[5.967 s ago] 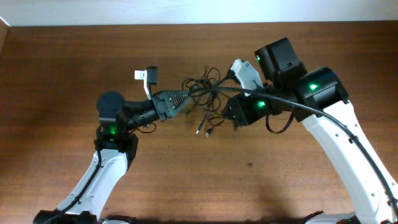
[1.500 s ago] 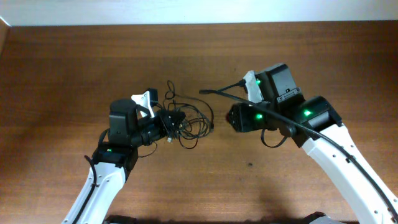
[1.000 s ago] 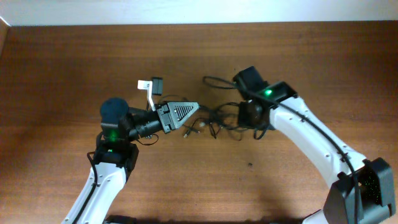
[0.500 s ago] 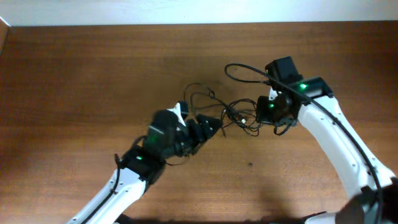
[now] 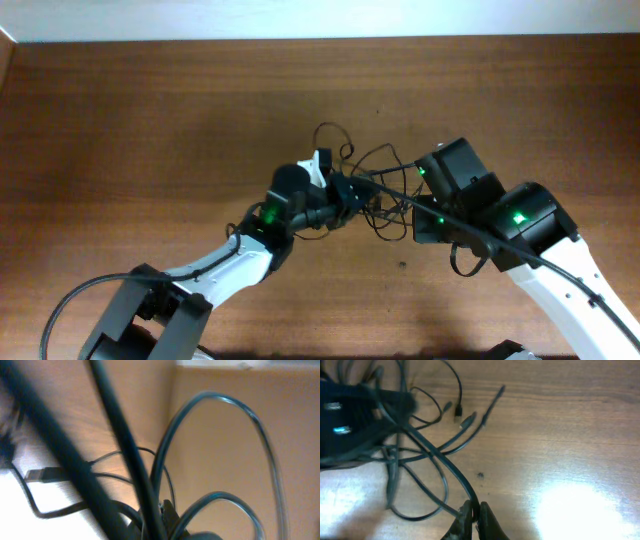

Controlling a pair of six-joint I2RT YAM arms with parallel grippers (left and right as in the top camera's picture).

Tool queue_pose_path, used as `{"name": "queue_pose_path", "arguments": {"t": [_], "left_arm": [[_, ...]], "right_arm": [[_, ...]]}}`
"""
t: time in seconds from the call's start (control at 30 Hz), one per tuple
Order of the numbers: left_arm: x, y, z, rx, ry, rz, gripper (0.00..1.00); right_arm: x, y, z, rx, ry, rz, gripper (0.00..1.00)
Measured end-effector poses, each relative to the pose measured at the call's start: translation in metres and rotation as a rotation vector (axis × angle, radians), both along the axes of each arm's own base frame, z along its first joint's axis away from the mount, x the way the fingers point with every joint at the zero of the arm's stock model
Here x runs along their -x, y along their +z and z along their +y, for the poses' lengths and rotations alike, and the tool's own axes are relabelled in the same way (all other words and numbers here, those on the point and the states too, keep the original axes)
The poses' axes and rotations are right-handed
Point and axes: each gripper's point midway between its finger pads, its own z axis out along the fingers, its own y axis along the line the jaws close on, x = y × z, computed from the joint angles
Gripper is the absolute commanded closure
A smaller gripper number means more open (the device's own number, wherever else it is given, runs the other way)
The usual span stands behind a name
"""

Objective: Untangle cables

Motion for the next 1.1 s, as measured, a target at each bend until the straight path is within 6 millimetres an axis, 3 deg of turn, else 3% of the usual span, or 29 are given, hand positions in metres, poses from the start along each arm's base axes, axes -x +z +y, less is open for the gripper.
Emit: {"name": "queue_pose_path", "arguments": {"t": [0.1,0.13,0.17,0.2,0.23,0.27,0.33,0.37,0.43,0.47,0.53,0.6,0.63,0.67,0.73,0.8,0.83,0.9,0.93,1.0,1.07,1.1], "left_arm": [[-0.024,0.044,0.035,0.110,-0.054,-0.241,0.91],[-0.022,0.054,0.037,0.133,-0.078,-0.292,0.92],[-0.014,0.087,0.045,0.197,-0.157,-0.482,0.94],[-0.010,0.103,0.053,0.213,-0.189,-0.578,0.98],[-0.006,0.105,0.055,0.217,-0.215,-0.598,1.00],[-0.006,0.099,0.054,0.207,-0.225,-0.565,1.00],[-0.010,0.068,0.053,0.154,-0.218,-0.430,1.00],[-0.014,0.050,0.055,0.111,-0.194,-0.360,1.00],[-0.021,0.024,0.060,0.037,-0.140,-0.277,1.00],[-0.024,0.009,0.064,-0.010,-0.107,-0.231,1.00],[-0.028,0.007,0.067,-0.033,-0.084,-0.252,1.00],[-0.031,0.008,0.068,-0.044,-0.073,-0.268,1.00],[-0.029,0.027,0.069,-0.034,-0.065,-0.320,0.99],[-0.028,0.037,0.069,-0.027,-0.064,-0.347,0.96],[-0.021,0.064,0.070,-0.007,-0.067,-0.417,0.86],[-0.005,0.087,0.067,0.025,-0.125,-0.479,0.81],[0.000,0.079,0.070,0.008,-0.147,-0.434,0.82],[0.001,0.042,0.096,-0.070,-0.127,-0.274,0.83],[0.000,0.029,0.109,-0.095,-0.106,-0.228,0.86],[-0.006,0.028,0.123,-0.107,-0.078,-0.238,0.85],[-0.014,0.028,0.138,-0.119,-0.036,-0.247,0.70],[-0.013,0.027,0.137,-0.116,-0.030,-0.228,0.52]], "right_arm": [[0.006,0.006,-0.042,0.133,-0.200,-0.037,0.96],[0.008,0.007,-0.053,0.163,-0.269,-0.046,0.96],[0.008,0.008,-0.064,0.184,-0.333,-0.050,0.94],[0.004,0.009,-0.065,0.159,-0.376,-0.067,0.80],[-0.001,0.010,-0.058,0.118,-0.373,-0.076,0.75],[-0.014,0.012,-0.033,0.014,-0.283,-0.093,0.67],[-0.018,0.015,0.001,-0.112,-0.121,-0.080,0.62],[-0.018,0.019,0.018,-0.182,-0.035,-0.076,0.50],[-0.015,0.022,0.032,-0.234,0.044,-0.066,0.32],[-0.017,0.025,0.038,-0.248,0.080,-0.078,0.32],[-0.022,0.022,0.047,-0.231,0.129,-0.091,0.32],[-0.032,-0.003,0.059,-0.185,0.148,-0.031,0.32],[-0.042,-0.034,0.072,-0.143,0.165,0.041,0.31],[-0.051,-0.044,0.078,-0.131,0.160,0.041,0.32],[-0.069,-0.057,0.068,-0.056,0.065,0.009,0.36],[-0.079,-0.070,0.041,0.054,-0.094,0.004,0.35],[-0.082,-0.070,0.016,0.098,-0.178,0.012,0.36],[-0.082,-0.072,-0.029,0.161,-0.309,0.047,0.41],[-0.081,-0.072,-0.042,0.175,-0.344,0.059,0.44],[-0.080,-0.073,-0.052,0.186,-0.370,0.072,0.44],[-0.078,-0.075,-0.045,0.152,-0.320,0.100,0.44],[-0.076,-0.077,-0.038,0.126,-0.278,0.120,0.44]]}}
